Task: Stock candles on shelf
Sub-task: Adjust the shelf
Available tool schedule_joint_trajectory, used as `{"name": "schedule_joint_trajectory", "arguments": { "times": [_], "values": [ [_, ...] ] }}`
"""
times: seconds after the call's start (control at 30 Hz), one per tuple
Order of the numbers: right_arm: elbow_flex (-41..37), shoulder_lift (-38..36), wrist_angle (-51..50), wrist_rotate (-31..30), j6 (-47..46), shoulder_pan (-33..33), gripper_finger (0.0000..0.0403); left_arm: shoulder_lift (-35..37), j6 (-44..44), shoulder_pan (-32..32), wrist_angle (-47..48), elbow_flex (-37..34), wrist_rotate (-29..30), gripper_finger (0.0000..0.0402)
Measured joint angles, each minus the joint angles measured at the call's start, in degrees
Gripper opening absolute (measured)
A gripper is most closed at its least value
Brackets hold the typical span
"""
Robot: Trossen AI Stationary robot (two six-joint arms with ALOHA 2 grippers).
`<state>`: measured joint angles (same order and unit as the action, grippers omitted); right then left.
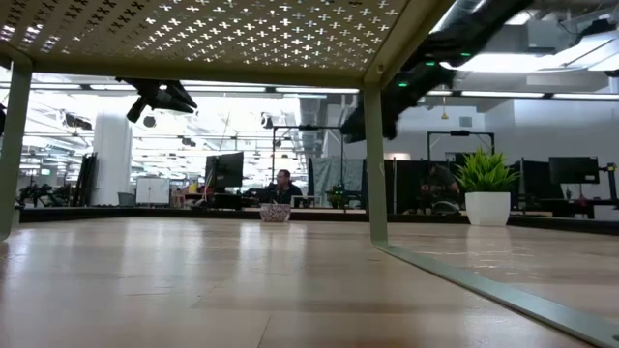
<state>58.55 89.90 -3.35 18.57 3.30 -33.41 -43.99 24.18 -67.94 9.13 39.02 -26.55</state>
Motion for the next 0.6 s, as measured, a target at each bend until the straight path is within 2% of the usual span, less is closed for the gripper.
{"name": "schedule_joint_trajectory", "arguments": {
  "times": [0.1,0.2,0.3,0.37,0.47,0.6],
  "values": [
    [10.36,6.56,-9.65,0.16,-3.38,0.90,0.0191,0.00,1.12,0.00,0.02,0.00,0.10,0.0059],
    [22.16,10.52,-24.30,4.01,-3.28,-0.15,0.0190,0.00,1.87,0.00,0.07,0.00,0.13,0.0059],
    [32.96,12.50,-38.37,4.49,6.03,-1.47,0.0192,0.00,1.86,0.00,0.08,0.01,0.13,0.0059],
    [38.34,12.92,-45.61,-0.46,15.11,-2.57,0.0193,0.00,1.88,0.00,0.07,-0.01,0.13,0.0059],
    [43.98,14.10,-46.43,-8.49,24.35,-4.80,0.0191,0.00,2.74,0.00,0.11,0.00,0.36,0.0059],
    [47.25,16.93,-42.40,-9.60,33.24,-9.28,0.0182,0.00,3.35,0.04,0.35,0.01,0.40,0.0059]
  ]
}}
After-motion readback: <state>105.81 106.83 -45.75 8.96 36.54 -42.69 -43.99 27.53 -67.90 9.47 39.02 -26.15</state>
